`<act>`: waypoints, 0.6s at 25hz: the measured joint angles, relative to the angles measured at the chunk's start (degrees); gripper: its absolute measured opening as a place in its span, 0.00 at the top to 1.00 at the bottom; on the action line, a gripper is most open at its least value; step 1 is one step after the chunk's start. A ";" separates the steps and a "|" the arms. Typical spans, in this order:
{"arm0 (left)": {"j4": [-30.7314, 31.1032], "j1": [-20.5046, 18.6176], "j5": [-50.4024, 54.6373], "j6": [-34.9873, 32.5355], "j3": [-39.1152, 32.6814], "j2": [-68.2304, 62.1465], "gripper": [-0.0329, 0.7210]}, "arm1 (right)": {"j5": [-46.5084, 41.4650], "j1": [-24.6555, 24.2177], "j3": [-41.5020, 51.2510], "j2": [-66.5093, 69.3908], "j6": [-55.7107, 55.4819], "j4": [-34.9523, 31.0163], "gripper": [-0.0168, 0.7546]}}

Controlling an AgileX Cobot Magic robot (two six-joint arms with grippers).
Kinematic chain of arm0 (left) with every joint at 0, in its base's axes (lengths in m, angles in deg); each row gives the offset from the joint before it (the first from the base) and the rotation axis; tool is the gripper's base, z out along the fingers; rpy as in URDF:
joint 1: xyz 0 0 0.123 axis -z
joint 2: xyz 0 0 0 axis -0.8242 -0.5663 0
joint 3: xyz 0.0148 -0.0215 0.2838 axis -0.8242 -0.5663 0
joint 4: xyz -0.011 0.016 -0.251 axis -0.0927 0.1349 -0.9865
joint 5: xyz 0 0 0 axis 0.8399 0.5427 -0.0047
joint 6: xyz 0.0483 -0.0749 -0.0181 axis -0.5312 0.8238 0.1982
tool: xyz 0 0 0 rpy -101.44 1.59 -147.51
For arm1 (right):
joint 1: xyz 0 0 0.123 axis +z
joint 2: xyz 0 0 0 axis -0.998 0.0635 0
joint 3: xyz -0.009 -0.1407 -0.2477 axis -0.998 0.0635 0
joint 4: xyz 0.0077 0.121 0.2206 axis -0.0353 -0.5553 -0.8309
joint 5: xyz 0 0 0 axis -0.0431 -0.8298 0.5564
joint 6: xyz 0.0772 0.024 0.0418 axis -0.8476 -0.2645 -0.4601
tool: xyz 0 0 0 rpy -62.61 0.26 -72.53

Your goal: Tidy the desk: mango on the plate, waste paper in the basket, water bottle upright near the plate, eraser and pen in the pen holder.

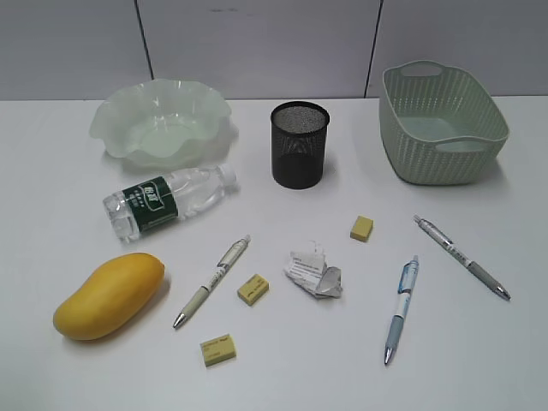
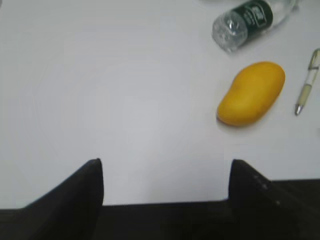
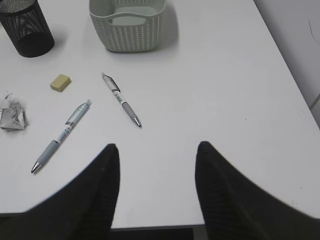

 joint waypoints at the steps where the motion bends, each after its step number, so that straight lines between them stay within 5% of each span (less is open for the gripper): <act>1: -0.85 0.00 0.88 0.00 1.44 -4.18 0.18 | 0.00 0.00 0.00 0.00 0.00 0.00 0.46; 9: -2.12 0.93 1.79 -0.05 10.87 -31.08 0.18 | 0.00 0.00 0.00 0.00 0.00 0.00 0.46; 15: -0.85 9.24 -3.60 -1.27 12.87 -40.78 0.08 | 0.00 0.00 0.00 0.00 0.00 0.00 0.47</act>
